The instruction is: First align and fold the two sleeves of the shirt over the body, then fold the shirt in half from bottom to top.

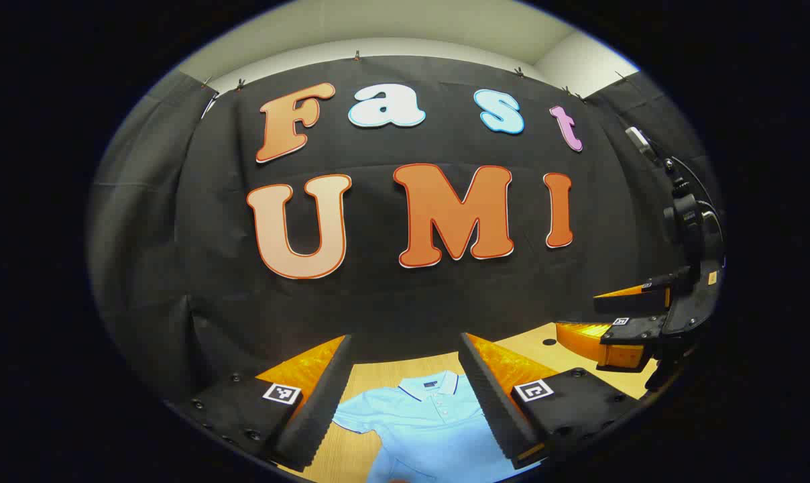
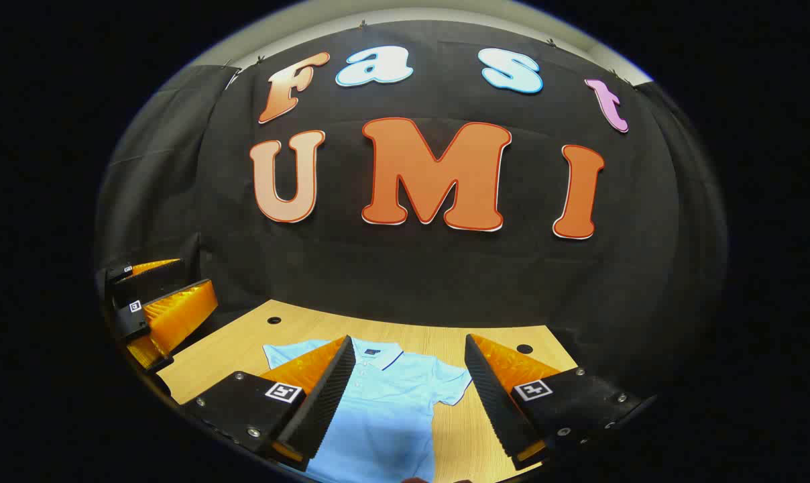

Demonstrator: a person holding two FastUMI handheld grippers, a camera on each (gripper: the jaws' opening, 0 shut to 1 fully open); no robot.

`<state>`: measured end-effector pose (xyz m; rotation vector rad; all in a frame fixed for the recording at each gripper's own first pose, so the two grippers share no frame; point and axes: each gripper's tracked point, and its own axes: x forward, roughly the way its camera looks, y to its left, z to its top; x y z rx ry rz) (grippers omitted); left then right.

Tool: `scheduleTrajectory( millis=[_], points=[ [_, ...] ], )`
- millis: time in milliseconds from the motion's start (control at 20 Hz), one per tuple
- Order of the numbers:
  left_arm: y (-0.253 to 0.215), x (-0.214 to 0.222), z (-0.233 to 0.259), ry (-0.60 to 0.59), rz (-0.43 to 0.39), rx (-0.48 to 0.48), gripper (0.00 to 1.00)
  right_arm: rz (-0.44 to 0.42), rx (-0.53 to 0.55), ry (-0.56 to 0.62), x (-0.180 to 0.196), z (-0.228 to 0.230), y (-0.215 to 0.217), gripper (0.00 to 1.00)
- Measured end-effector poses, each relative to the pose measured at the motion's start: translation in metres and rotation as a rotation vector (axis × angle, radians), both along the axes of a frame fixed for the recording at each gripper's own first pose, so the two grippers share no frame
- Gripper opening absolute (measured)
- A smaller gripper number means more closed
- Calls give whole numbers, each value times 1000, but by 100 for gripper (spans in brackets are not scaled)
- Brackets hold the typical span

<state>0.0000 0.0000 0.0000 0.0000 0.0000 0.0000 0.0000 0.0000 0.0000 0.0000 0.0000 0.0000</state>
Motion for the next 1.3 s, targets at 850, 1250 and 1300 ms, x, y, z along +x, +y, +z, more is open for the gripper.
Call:
scheduleTrajectory(
  millis=[850, 1250, 1300],
  points=[
    [-1, -2, 0, -39, -50, -20, 100, -130, 12, 82, 15, -3, 7, 99],
    [15, 0, -16, 53, 90, -4, 99, -133, 49, 395, 89, -74, -55, 99],
    [18, 0, -19, 62, 110, 4, 99, -124, 52, 433, 99, -84, -58, 98]
  ],
)
